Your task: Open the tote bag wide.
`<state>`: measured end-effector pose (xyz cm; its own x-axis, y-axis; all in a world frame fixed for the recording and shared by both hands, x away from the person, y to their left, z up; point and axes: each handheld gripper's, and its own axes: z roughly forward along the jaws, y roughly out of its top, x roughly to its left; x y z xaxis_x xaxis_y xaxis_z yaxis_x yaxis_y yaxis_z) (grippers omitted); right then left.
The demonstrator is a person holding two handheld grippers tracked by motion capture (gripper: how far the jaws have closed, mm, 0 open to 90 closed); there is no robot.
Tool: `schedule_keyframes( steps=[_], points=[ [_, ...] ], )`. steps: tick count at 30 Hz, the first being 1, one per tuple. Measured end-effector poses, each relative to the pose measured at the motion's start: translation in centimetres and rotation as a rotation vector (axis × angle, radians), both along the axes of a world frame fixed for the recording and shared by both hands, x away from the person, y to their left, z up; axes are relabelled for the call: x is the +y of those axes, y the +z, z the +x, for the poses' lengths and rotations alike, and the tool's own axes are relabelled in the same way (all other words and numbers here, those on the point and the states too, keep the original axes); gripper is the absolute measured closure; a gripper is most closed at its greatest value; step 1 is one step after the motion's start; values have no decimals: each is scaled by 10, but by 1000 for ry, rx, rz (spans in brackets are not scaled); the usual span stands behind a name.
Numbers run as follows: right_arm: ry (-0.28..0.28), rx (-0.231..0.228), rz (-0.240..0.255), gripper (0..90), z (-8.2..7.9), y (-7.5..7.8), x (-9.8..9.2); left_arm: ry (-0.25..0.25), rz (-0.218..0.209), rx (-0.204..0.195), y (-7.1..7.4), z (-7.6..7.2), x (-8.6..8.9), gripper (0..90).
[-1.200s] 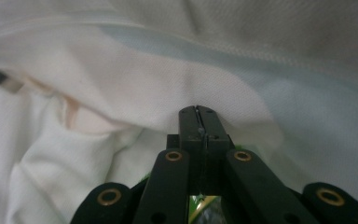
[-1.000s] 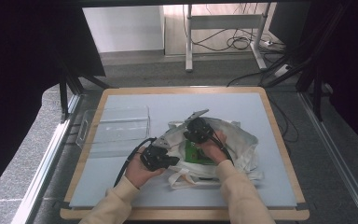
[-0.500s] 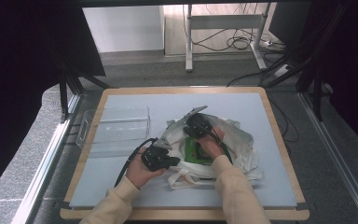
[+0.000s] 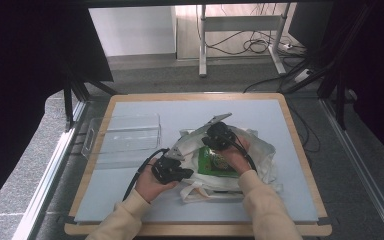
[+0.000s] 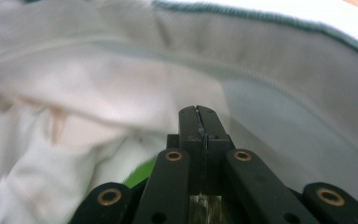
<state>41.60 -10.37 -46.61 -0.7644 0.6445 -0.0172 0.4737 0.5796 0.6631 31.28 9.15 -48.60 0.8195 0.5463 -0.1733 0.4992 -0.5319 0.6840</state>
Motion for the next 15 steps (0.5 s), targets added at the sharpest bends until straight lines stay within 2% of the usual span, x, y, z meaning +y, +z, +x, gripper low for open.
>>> schedule_keyframes(
  steps=[2,7,8,9,10,15],
  points=[
    [11,-2,-6,895,-7,4,-5,-4,6,-4,0,0,0,888],
    [45,3,37,895,-32,12,-22,-8,19,-11,1,0,1,885],
    [54,-1,41,895,-37,13,-24,-1,9,-5,1,-1,1,884],
    [54,-1,41,895,-37,13,-24,0,6,-5,0,0,1,884],
    [71,8,44,895,-44,13,-28,1,5,-4,0,0,1,884],
    [113,38,35,895,-61,8,-33,4,-1,-3,0,-1,1,884]
  ],
)
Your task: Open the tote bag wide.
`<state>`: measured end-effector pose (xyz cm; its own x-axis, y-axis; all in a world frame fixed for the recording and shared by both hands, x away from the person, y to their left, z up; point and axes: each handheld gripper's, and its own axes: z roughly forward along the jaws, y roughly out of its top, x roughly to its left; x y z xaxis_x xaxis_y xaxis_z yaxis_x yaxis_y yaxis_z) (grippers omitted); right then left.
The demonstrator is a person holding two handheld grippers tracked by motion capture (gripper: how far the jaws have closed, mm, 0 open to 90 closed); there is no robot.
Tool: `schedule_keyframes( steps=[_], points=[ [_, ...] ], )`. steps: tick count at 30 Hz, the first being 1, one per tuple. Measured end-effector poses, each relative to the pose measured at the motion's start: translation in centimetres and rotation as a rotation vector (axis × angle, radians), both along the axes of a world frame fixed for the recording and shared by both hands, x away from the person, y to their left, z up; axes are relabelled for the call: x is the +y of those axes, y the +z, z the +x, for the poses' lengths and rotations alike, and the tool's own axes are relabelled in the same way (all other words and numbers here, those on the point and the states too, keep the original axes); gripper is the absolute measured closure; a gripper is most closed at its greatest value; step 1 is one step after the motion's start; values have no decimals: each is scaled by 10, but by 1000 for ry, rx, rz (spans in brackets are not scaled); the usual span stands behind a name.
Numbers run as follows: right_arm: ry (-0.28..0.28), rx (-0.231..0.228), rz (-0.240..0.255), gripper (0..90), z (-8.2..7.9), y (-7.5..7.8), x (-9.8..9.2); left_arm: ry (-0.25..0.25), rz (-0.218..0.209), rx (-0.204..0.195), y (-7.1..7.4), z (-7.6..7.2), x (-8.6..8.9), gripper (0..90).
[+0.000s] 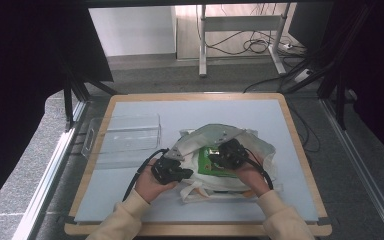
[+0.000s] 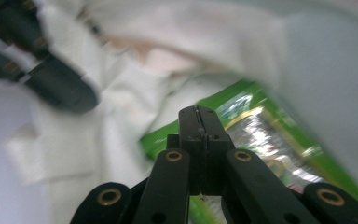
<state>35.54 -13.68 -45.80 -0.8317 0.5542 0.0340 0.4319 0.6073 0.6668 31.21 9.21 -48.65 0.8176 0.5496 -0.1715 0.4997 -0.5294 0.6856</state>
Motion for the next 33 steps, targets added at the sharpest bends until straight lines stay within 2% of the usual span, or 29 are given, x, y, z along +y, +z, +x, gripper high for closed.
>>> schedule_keyframes(
  steps=[2,5,10,17,24,29,31,33],
  points=[
    [18,12,-6,895,-10,-5,-4,0,1,0,0,0,0,885],
    [29,20,-13,895,-17,-7,-7,0,3,0,0,0,0,885],
    [17,21,-37,895,-28,-9,-22,1,4,0,0,-1,0,885],
    [-43,16,-19,895,-27,-2,-46,0,-6,-2,0,-1,0,885],
    [-59,6,-7,895,-24,6,-53,-4,-32,-3,4,0,4,875],
    [-68,2,-12,895,-22,6,-57,-7,-55,-20,13,-2,8,864],
    [-72,2,-13,895,-21,7,-58,-12,-62,-40,18,-3,10,835],
    [-77,1,-15,895,-19,8,-59,-9,-71,-53,23,-5,11,766]
  ],
)
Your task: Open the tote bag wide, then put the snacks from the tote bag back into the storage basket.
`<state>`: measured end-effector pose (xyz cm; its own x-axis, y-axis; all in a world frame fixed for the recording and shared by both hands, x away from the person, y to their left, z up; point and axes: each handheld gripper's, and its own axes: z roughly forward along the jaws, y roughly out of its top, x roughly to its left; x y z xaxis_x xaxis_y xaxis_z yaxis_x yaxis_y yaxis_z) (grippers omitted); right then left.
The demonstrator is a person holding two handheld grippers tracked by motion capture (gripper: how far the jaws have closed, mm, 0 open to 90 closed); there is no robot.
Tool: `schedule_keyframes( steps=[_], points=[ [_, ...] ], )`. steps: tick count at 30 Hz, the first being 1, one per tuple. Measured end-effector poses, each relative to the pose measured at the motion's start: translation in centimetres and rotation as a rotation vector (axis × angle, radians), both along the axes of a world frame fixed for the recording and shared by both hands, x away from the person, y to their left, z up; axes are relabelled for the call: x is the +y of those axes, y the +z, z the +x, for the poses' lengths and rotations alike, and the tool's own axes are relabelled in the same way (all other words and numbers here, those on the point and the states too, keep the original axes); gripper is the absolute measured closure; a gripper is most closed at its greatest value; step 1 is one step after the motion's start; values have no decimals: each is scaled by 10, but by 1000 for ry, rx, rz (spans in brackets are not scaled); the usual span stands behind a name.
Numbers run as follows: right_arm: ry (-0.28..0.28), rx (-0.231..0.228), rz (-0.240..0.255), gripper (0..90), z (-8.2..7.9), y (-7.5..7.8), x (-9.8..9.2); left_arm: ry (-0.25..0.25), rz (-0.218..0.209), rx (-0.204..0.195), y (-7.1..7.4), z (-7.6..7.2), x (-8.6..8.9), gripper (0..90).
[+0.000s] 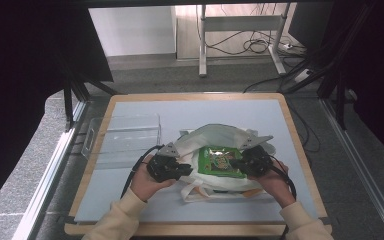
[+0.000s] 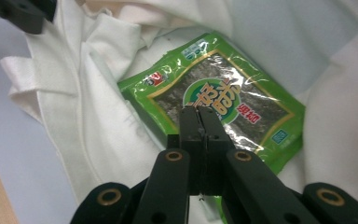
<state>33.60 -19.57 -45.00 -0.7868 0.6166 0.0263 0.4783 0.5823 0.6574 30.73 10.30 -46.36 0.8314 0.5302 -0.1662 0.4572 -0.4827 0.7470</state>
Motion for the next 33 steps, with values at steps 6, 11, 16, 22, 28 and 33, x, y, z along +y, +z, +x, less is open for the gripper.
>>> schedule_keyframes(
  steps=[6,11,16,22,28,33],
  points=[
    [-15,3,-2,895,4,4,-1,21,-20,-18,11,-4,6,551],
    [-30,6,-18,895,8,4,0,60,-15,-27,13,-4,6,431],
    [-67,21,-45,895,16,3,2,67,-12,-30,13,-3,5,389],
    [-106,28,-70,895,24,-1,-1,76,-9,-30,14,-3,6,374],
    [-154,52,-112,895,31,-12,-5,73,-10,-31,14,-2,8,369],
    [-186,51,-135,895,34,-17,-7,69,0,-27,11,0,8,365]
  ],
)
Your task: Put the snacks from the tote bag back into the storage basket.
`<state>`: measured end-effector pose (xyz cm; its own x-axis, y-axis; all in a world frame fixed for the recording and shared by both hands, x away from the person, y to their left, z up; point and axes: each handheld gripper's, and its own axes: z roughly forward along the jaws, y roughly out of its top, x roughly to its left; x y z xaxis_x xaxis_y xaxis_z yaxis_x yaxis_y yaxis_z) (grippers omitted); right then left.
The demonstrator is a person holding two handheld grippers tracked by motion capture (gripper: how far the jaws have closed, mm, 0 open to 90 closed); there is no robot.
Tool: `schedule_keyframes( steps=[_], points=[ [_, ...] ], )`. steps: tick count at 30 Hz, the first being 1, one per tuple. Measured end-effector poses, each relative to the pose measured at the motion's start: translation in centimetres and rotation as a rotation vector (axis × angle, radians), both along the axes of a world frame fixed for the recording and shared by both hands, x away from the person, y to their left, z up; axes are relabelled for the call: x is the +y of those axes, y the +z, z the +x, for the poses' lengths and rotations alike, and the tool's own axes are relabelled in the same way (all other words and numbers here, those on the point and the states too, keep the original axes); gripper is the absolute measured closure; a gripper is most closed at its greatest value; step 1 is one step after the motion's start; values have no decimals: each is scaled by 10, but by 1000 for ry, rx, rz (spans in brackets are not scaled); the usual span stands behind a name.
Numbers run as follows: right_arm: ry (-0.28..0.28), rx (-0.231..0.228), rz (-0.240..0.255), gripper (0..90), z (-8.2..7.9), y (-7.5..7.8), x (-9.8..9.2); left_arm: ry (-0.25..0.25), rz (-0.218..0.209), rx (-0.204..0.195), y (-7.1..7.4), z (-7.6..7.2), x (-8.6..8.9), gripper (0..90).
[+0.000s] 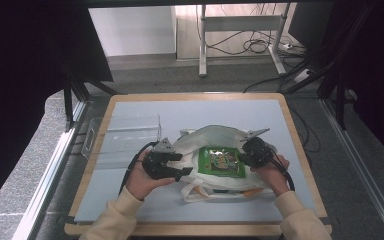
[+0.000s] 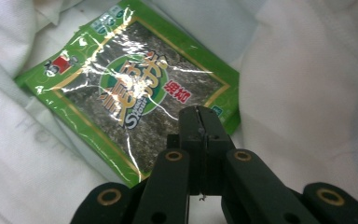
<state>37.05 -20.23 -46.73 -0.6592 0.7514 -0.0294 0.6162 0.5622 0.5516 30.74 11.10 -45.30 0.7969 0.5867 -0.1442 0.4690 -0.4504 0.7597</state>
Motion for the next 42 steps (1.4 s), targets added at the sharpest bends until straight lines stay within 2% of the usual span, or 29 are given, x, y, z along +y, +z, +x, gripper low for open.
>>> schedule_keyframes(
  steps=[6,15,42],
  points=[
    [-12,-2,-19,896,-2,1,5,2,1,-3,0,0,2,363],
    [-10,28,-107,895,-9,-13,11,8,0,-11,3,-2,2,361],
    [-42,26,-114,898,-5,-20,9,13,21,-10,-1,-2,-6,355]
  ],
)
